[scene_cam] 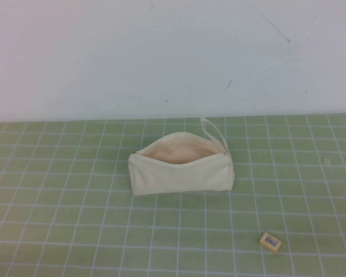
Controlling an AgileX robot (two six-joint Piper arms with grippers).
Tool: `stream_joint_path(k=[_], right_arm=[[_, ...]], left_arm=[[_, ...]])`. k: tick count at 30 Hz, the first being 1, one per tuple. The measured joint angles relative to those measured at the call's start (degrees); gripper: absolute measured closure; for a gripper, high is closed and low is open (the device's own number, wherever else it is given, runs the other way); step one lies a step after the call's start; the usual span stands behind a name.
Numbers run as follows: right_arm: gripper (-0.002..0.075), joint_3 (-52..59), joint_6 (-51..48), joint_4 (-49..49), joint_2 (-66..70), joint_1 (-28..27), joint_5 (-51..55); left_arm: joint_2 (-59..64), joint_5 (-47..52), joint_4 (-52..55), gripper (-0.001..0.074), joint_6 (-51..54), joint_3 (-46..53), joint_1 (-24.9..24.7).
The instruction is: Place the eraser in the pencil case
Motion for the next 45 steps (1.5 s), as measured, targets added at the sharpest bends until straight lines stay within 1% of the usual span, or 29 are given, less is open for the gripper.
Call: stream_joint_path(k=[3,6,8,9,13,16,23,27,30,34,37,39,42,44,45], right_arm=[[0.0727,-9.9,-8.7,-1.3,9.3,0.0,7.0],[0.0727,-18.6,-14.6,-3.2,18.5,0.0,14.4],[0.0727,-23.5,-16.3,-4.5,24.5,0.0,18.3],[0.0727,-27.8,-17.0,-5.1,31.2,0.0,22.1],[0.0727,-34.1,-17.3,-6.3,42.7,1.0,27.4],[0.0727,-37.8,-15.3,-10.9,49.4,4.9,28.7],[0.0727,-44.5,-4.0,-27.5,62.2,19.8,29.1],[0.0727,-46.8,0.7,-32.0,69.6,27.1,28.9],[0.0727,-47.5,3.5,-33.1,74.5,30.7,26.1],[0.0716,-47.7,4.4,-32.7,80.4,32.3,20.4],[0.0652,-47.7,3.7,-32.4,84.1,32.3,17.1],[0.0563,-47.7,3.3,-32.1,86.3,32.3,15.4],[0.04,-47.7,3.0,-31.6,88.8,32.3,12.9],[0.033,-47.7,2.9,-31.2,90.3,32.4,11.6],[0.031,-47.7,2.9,-31.1,91.0,32.4,11.1]], left_arm=[[0.0,0.0,0.0,0.0738,0.0,0.0,0.0],[0.0,0.0,0.0,0.0738,0.0,0.0,0.0],[0.0,0.0,0.0,0.0738,0.0,0.0,0.0],[0.0,0.0,0.0,0.0738,0.0,0.0,0.0],[0.0,0.0,0.0,0.0738,0.0,0.0,0.0],[0.0,0.0,0.0,0.0738,0.0,0.0,0.0],[0.0,0.0,0.0,0.0738,0.0,0.0,0.0],[0.0,0.0,0.0,0.0738,0.0,0.0,0.0],[0.0,0.0,0.0,0.0738,0.0,0.0,0.0],[0.0,0.0,0.0,0.0738,0.0,0.0,0.0],[0.0,0.0,0.0,0.0738,0.0,0.0,0.0],[0.0,0.0,0.0,0.0738,0.0,0.0,0.0],[0.0,0.0,0.0,0.0738,0.0,0.0,0.0],[0.0,0.0,0.0,0.0738,0.0,0.0,0.0],[0.0,0.0,0.0,0.0738,0.0,0.0,0.0]])
